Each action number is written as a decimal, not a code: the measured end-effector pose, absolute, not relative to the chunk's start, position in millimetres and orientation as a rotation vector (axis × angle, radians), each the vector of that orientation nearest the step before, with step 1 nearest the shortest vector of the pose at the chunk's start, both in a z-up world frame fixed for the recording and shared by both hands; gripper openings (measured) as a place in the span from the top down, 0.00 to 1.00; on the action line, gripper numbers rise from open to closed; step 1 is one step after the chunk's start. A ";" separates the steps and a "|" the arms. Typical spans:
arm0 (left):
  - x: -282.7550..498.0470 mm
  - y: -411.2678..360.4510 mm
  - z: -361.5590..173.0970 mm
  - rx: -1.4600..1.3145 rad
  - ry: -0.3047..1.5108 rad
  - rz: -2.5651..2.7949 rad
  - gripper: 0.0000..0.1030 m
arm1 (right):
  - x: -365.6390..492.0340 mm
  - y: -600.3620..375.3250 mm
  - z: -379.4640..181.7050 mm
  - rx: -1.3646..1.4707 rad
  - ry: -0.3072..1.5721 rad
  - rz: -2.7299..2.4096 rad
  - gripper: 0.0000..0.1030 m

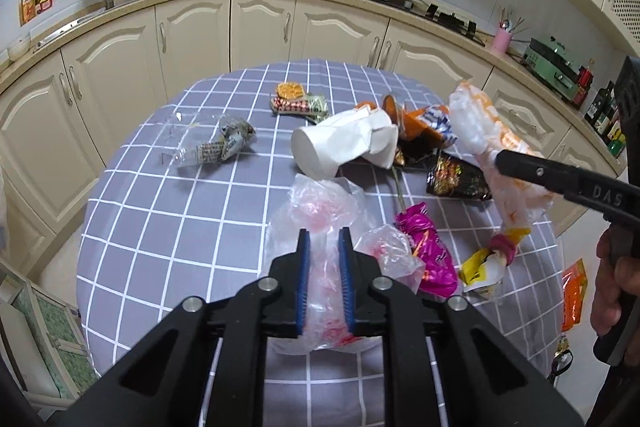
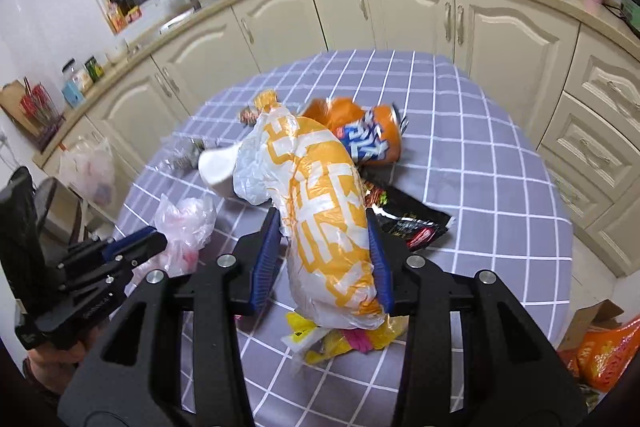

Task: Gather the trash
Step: 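Grasp the clear plastic bag with the left tool while the right tool grasps the orange-yellow wrapper, then carry the plastic bag and orange-yellow wrapper over the blue bin with both tools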

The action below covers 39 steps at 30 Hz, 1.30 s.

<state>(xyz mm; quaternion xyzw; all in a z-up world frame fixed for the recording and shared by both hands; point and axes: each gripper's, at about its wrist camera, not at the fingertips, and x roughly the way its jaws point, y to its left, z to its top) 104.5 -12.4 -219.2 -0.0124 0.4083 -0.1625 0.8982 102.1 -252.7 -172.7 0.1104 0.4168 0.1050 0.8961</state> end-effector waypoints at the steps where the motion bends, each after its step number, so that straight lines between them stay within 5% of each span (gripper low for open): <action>1: 103.2 -12.3 -215.6 -0.029 0.836 -0.336 0.89 | 99.8 -255.5 -167.4 0.237 0.848 0.216 0.61; 26: 63.7 -71.4 -129.3 0.000 0.622 -0.492 0.98 | 29.4 -364.2 -120.1 0.383 0.659 0.041 0.61; 39: 71.8 -88.4 -175.5 0.013 0.741 -0.499 0.99 | 19.9 -391.7 -149.5 0.446 0.713 0.005 0.61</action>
